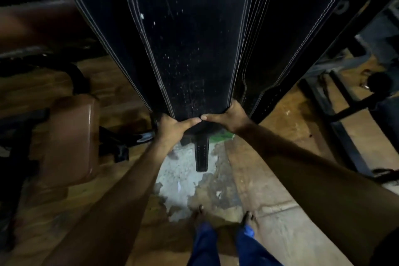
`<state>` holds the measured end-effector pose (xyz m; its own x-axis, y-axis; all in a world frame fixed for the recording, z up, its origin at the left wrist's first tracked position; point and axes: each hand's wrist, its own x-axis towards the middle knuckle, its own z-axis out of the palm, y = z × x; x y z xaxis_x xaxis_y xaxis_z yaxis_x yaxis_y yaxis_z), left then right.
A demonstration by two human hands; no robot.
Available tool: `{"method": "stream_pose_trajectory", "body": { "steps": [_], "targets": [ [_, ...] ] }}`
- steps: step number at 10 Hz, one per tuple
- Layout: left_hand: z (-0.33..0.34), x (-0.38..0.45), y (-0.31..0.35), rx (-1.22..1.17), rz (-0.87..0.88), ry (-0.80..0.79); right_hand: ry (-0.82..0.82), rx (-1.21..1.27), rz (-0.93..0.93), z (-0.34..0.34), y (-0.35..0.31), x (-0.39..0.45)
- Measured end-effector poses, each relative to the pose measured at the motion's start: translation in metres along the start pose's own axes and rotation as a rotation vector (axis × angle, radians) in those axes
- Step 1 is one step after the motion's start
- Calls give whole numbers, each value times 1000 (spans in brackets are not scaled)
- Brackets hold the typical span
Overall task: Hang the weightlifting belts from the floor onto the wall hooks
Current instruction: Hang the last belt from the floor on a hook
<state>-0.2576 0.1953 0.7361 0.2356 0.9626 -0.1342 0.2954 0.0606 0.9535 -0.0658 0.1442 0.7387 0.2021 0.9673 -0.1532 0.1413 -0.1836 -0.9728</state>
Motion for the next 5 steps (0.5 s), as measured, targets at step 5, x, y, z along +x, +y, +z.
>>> {"method": "stream_pose_trajectory", "body": {
  "steps": [5],
  "targets": [
    [30, 8, -112, 44, -494, 110, 56, 78, 769, 43, 95, -7]
  ]
}}
